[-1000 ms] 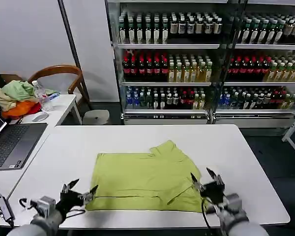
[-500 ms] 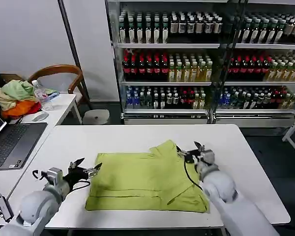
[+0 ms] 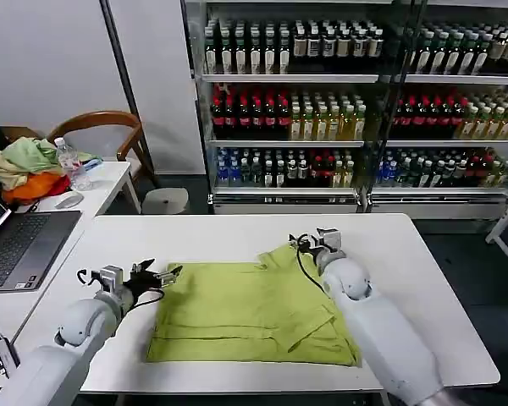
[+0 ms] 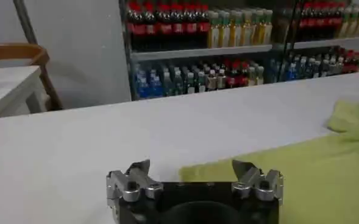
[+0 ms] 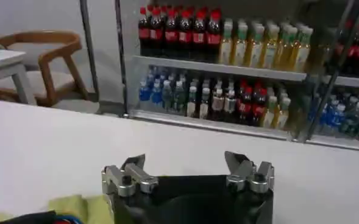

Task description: Fold and organize the clothes.

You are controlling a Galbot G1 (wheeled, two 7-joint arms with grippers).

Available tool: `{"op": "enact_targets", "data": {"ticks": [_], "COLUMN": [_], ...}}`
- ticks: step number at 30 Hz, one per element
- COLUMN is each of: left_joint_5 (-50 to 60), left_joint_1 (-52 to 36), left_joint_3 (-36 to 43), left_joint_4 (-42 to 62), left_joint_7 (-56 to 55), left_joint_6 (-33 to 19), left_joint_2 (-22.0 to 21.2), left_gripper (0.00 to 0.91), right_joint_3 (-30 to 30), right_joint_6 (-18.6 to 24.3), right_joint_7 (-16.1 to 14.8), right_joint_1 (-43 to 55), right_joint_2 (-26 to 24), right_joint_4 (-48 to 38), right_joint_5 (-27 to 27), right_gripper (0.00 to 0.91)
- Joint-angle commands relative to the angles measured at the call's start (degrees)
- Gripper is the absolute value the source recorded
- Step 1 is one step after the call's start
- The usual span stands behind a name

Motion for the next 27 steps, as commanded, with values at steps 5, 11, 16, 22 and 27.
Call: {"op": "enact_targets", "data": {"ticks": [5, 11, 16, 22, 27], "left_joint_5": [0.2, 0.4, 0.1, 0.1, 0.1], "left_joint_1": [-4.7, -4.4, -4.0, -3.2, -3.1], "left_joint_3": [2.9, 2.8, 2.4, 1.7, 1.8], "left_joint_4": [7.7, 7.8, 7.5, 6.6, 6.4], "left_joint_7": [0.8, 1.0, 2.0, 2.5, 3.0], "left_joint_6": [-0.4, -0.1, 0.1, 1.2, 1.0], "left_joint_2": [-0.8, -0.9, -0.6, -0.6, -0.9], "left_gripper": [0.907, 0.907, 0.695, 0.05, 0.05], "right_joint_3": [-0.9, -1.3, -1.0, -1.1, -1.3], "right_joint_6": [1.8, 0.9, 0.2, -0.2, -0.4], "right_joint_7": [-2.7, -2.6, -3.1, -2.8, -2.9], "right_joint_1": [3.1, 3.2, 3.3, 2.4, 2.2], "right_joint_2": [3.4, 4.0, 4.4, 4.0, 4.0], "right_joint_4": [-8.9, -9.9, -9.8, -8.3, -7.9], "right_joint_5": [-1.2, -1.2, -0.1, 2.2, 2.2], "right_gripper": [0.907, 0.907, 0.423, 0.0, 0.0]}}
